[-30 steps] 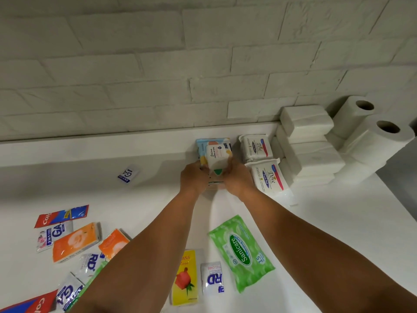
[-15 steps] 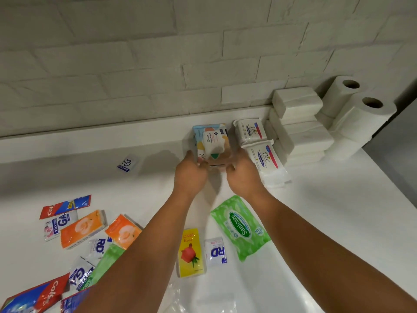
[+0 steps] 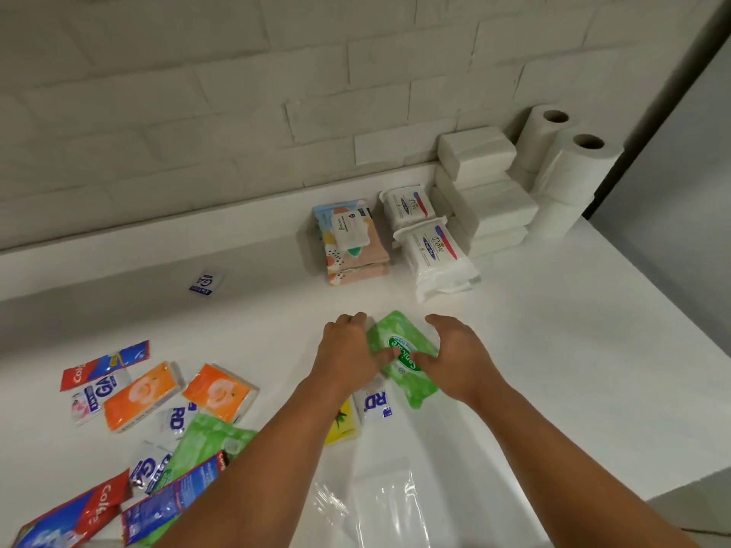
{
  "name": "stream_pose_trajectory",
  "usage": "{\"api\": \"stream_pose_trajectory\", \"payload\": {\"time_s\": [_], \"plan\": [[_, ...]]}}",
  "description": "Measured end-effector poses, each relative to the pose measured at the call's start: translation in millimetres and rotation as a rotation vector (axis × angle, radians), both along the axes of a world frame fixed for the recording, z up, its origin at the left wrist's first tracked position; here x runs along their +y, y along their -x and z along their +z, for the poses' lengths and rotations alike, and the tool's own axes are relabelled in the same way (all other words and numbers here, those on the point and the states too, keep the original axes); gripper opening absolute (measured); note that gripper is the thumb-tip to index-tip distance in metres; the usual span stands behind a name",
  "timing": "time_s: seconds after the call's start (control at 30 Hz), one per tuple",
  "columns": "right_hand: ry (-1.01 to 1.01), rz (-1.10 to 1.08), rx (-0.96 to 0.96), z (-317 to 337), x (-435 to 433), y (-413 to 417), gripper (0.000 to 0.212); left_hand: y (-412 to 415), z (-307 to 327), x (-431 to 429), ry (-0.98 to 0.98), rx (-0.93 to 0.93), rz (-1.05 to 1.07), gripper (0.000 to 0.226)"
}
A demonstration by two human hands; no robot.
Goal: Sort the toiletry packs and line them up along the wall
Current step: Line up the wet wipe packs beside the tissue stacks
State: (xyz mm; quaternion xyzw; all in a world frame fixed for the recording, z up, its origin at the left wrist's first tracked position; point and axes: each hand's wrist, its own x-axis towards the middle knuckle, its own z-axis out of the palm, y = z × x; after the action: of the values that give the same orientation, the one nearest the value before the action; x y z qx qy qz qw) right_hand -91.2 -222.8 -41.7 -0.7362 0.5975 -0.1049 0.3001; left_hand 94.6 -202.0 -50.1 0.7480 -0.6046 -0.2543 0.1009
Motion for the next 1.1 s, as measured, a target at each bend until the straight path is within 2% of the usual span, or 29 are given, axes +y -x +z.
{"api": "stream_pose_trajectory", "payload": {"time_s": [0.07, 0.17, 0.23, 0.43, 0.6, 0.77, 0.87, 0.97, 1.03, 1.1], "plan": [[-0.024, 0.023, 0.061, -7.2, 5.9, 4.4, 0.072, 6.2, -1.9, 4.8, -0.017, -0.029, -0.037, 0.081], [0.001, 0.058, 0.11, -16.7, 11.3, 7.0, 0.057, 10.9, -8.4, 6.4, -0.011, -0.081, -0.051, 0.089], [-0.009, 0.051, 0.095, -16.6, 13.5, 7.4, 0.054, 13.8, -9.6, 5.6, -0.032, -0.093, -0.042, 0.087], [-0.057, 0.047, 0.049, -17.9, 11.8, 9.2, 0.066, 16.2, -6.3, -1.9, -0.105, -0.051, 0.057, 0.072], [-0.088, 0.045, -0.037, -19.7, 2.8, 13.0, 0.068, 14.3, -2.3, -8.2, -0.115, 0.162, 0.086, 0.047], [-0.123, -0.004, -0.244, -13.7, -7.1, 12.6, 0.035, 12.4, 13.7, -9.8, 0.056, 0.439, 0.162, 0.024], [-0.097, 0.001, -0.326, -11.5, -15.4, 4.1, 0.019, 2.1, 21.0, -9.9, 0.179, 0.588, 0.246, 0.027], [-0.138, -0.005, -0.464, -7.4, -22.1, -16.0, 0.017, -12.2, 26.4, -8.0, 0.315, 0.823, 0.407, 0.038], [-0.167, -0.015, -0.539, -4.0, -25.0, -34.3, 0.019, -24.3, 29.0, -4.8, 0.348, 0.879, 0.464, 0.04], [-0.202, -0.035, -0.593, -2.8, -28.7, -55.5, 0.019, -38.2, 26.4, 0.7, 0.318, 0.886, 0.481, 0.029]]}}
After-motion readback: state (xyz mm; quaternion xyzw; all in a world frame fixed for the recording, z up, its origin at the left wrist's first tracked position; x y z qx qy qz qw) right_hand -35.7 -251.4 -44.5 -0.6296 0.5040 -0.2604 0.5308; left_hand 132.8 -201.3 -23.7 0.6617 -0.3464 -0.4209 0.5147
